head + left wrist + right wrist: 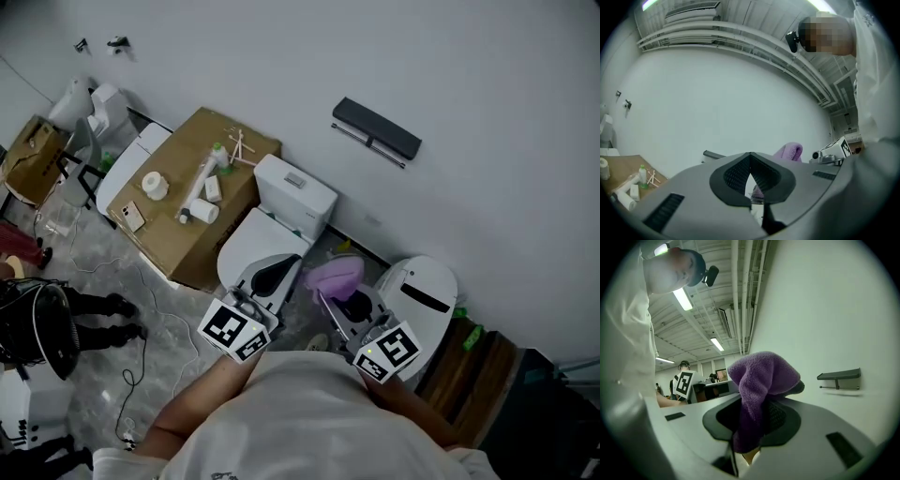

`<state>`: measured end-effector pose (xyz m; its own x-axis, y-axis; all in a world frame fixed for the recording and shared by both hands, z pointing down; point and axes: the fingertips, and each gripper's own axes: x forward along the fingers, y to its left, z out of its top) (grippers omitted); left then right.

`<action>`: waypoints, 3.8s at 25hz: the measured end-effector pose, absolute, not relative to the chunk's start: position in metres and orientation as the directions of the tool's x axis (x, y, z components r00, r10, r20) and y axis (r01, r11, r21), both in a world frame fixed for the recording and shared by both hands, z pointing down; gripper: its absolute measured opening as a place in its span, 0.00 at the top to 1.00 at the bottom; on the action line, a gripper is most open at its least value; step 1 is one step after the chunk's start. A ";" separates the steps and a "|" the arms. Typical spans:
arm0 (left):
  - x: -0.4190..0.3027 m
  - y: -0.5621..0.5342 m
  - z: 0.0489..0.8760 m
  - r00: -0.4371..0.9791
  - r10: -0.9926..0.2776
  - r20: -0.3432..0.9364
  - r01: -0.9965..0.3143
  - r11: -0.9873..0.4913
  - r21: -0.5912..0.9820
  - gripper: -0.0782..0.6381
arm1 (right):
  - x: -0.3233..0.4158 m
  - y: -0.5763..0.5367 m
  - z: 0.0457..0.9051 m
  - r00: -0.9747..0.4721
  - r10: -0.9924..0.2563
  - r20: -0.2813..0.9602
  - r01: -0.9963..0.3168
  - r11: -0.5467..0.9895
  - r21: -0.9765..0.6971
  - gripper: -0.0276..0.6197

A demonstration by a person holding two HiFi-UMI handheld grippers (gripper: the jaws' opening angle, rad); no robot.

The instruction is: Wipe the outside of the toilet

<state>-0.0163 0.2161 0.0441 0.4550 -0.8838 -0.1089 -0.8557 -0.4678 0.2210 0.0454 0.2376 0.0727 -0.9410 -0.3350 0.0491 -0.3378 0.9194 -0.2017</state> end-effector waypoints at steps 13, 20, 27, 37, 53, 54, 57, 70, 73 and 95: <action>-0.006 0.136 0.066 0.461 -0.887 -0.040 -0.861 -0.457 0.222 0.88 | 0.062 0.154 0.087 -0.952 -0.295 0.082 -0.305 0.936 -0.176 0.82; -0.022 0.075 0.084 0.540 -0.841 -0.041 -0.813 -0.534 0.234 0.88 | 0.044 0.105 0.096 -0.919 -0.373 0.128 -0.390 0.906 -0.162 0.82; -0.047 0.020 0.091 0.627 -0.778 -0.040 -0.754 -0.618 0.223 0.88 | 0.009 0.055 0.111 -0.881 -0.445 0.163 -0.470 0.865 -0.178 0.82; -0.068 -0.033 0.129 0.700 -0.712 -0.049 -0.690 -0.693 0.206 0.88 | -0.006 -0.003 0.157 -0.811 -0.528 0.252 -0.576 0.797 -0.181 0.82; -0.064 -0.051 0.296 0.603 -0.792 0.100 -0.787 -0.570 0.236 0.88 | 0.008 -0.062 0.318 -0.865 -0.397 0.306 -0.481 0.830 -0.283 0.82; -0.063 -0.052 0.306 0.593 -0.798 0.104 -0.795 -0.560 0.234 0.88 | 0.007 -0.062 0.329 -0.872 -0.379 0.310 -0.466 0.838 -0.285 0.82; -0.056 -0.058 0.332 0.567 -0.818 0.093 -0.813 -0.538 0.224 0.88 | 0.005 -0.060 0.362 -0.884 -0.328 0.334 -0.426 0.859 -0.284 0.82; -0.041 -0.068 0.454 0.511 -0.851 0.122 -0.846 -0.472 0.246 0.88 | 0.040 -0.067 0.547 -0.830 -0.244 0.502 -0.420 0.865 -0.275 0.82; -0.042 -0.069 0.476 0.506 -0.853 0.125 -0.847 -0.464 0.261 0.88 | 0.045 -0.073 0.604 -0.795 -0.240 0.557 -0.434 0.866 -0.247 0.82; -0.072 -0.073 0.563 0.439 -0.880 0.182 -0.887 -0.393 0.242 0.88 | -0.006 -0.097 0.815 -0.707 -0.204 0.677 -0.419 0.892 -0.168 0.82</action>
<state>-0.0716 -0.0730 0.5626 0.4395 -0.8795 0.1824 -0.8871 -0.3930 0.2421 -0.0062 -0.0971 0.8149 -0.7071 -0.2043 0.6770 -0.4190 0.8922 -0.1684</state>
